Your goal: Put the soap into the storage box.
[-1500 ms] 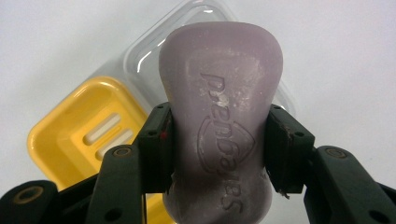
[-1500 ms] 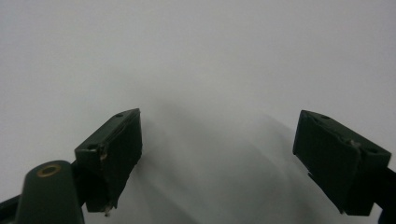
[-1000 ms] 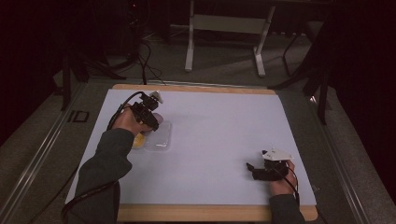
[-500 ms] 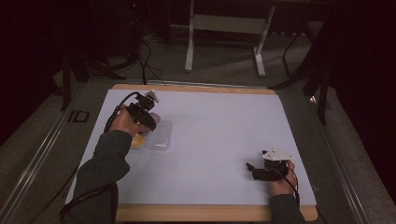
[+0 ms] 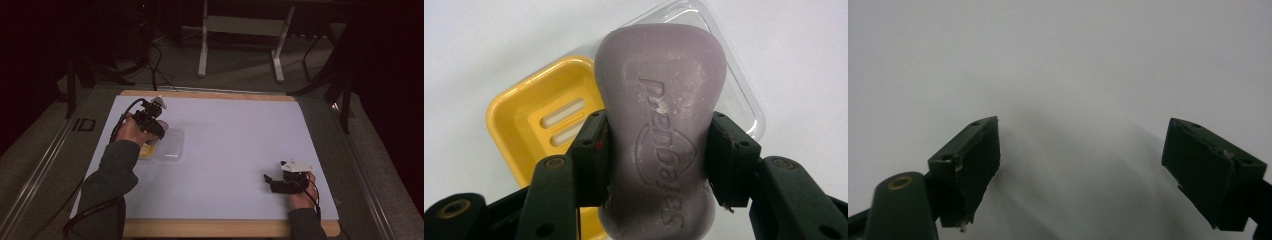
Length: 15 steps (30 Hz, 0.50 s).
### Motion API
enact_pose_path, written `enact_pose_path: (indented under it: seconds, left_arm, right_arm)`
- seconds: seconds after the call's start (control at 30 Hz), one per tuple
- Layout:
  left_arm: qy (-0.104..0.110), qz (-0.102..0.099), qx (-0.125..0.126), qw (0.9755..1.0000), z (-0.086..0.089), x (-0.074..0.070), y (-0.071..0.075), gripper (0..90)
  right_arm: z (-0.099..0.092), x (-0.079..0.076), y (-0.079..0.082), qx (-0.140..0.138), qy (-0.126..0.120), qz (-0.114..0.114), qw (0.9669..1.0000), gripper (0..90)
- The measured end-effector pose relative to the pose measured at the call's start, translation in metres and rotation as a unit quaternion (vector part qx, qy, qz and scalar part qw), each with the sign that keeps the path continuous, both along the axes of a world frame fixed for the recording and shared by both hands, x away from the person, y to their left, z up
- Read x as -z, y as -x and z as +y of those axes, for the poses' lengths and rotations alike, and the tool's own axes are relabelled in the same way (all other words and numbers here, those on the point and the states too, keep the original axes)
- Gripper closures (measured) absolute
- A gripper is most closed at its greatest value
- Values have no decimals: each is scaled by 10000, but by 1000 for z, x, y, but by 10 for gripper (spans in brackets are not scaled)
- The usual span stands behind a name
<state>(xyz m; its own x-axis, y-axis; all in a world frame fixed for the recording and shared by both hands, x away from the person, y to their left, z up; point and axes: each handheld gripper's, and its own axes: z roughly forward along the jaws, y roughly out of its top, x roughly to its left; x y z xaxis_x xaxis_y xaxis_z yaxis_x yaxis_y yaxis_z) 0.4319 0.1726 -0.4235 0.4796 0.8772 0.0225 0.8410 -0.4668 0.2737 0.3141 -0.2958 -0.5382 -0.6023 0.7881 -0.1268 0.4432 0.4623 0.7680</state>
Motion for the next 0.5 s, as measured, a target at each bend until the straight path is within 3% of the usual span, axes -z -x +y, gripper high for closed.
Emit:
enact_pose_path:
  seconds: [0.5]
  left_arm:
    - [71, -69, -321, 9994, 13, 1, 1, 499]
  right_arm:
    - [0, 0, 0, 10, 4, -13, 10000, 154]
